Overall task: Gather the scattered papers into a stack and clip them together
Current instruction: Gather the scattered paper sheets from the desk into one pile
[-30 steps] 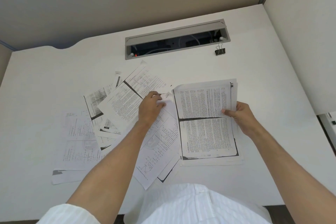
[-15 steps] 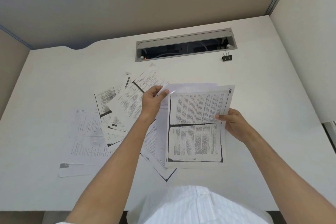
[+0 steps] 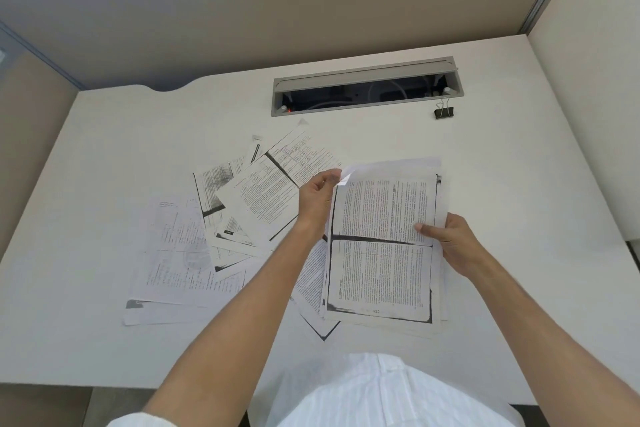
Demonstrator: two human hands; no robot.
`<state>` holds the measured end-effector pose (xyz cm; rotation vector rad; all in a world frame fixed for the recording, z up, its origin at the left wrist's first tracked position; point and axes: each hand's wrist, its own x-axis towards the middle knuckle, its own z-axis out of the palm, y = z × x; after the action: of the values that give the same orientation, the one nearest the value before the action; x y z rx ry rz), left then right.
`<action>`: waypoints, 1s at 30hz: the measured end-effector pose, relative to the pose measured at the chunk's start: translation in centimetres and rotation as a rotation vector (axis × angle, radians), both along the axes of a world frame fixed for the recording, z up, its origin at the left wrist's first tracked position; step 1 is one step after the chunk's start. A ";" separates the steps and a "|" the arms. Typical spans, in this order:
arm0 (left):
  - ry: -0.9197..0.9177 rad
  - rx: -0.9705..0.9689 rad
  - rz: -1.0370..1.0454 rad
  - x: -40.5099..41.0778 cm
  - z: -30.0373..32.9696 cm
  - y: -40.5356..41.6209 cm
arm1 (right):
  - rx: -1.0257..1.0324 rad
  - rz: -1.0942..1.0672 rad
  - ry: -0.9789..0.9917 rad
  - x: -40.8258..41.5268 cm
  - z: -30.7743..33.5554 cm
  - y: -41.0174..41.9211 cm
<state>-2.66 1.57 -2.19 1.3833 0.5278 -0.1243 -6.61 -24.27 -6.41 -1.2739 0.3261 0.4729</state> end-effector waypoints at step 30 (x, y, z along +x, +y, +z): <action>0.036 1.288 -0.759 5.1 -4.0 1.0 | -0.174 -0.005 0.013 -0.4 -0.6 -3.3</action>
<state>2.44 2.59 -6.23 2.8048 0.0116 -0.4753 -7.00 -27.60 -7.02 -1.4386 0.3881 0.4561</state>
